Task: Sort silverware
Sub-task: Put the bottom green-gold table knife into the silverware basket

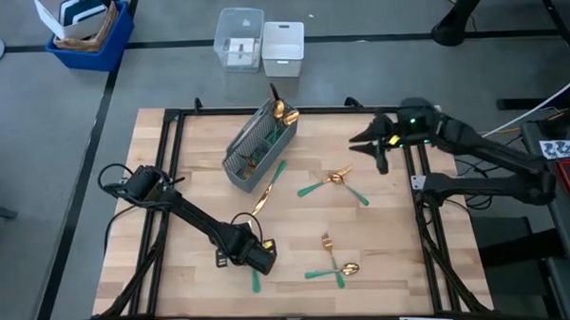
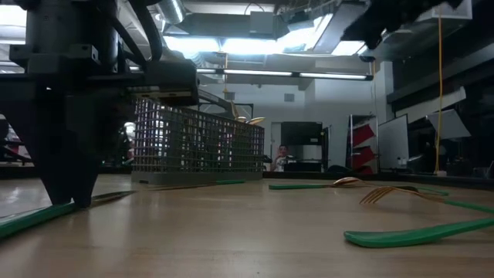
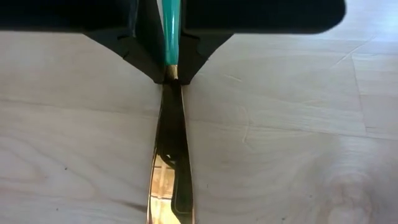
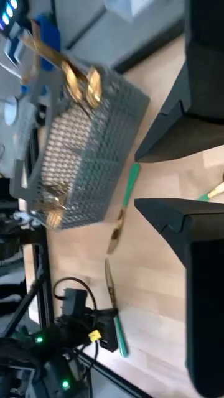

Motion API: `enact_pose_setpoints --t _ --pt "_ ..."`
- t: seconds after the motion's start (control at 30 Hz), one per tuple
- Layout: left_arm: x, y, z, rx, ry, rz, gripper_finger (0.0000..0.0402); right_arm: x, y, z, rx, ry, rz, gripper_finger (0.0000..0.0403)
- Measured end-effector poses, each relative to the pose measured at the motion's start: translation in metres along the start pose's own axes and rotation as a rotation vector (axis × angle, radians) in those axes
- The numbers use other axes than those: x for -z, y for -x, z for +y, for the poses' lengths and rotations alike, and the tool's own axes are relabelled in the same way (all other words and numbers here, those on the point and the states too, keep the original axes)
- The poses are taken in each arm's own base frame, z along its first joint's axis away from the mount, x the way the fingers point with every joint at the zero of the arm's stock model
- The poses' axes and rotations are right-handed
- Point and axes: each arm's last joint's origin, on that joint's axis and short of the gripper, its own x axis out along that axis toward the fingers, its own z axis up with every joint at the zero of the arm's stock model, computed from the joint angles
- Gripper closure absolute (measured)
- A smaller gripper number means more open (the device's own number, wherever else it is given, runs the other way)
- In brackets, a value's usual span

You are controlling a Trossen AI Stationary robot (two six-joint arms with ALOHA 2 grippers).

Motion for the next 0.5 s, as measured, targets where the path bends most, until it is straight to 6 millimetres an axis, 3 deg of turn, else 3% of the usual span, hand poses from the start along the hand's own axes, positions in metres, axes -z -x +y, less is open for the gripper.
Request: enact_pose_setpoints --t 0.23,0.5 --pt "0.000 0.006 -0.001 0.021 -0.010 0.003 0.0388 0.035 -0.027 -0.005 -0.036 -0.050 -0.029 0.0295" --pt "-0.001 0.013 -0.003 0.073 -0.012 -0.014 0.0391 0.044 -0.031 -0.005 -0.032 -0.051 -0.027 0.0295"
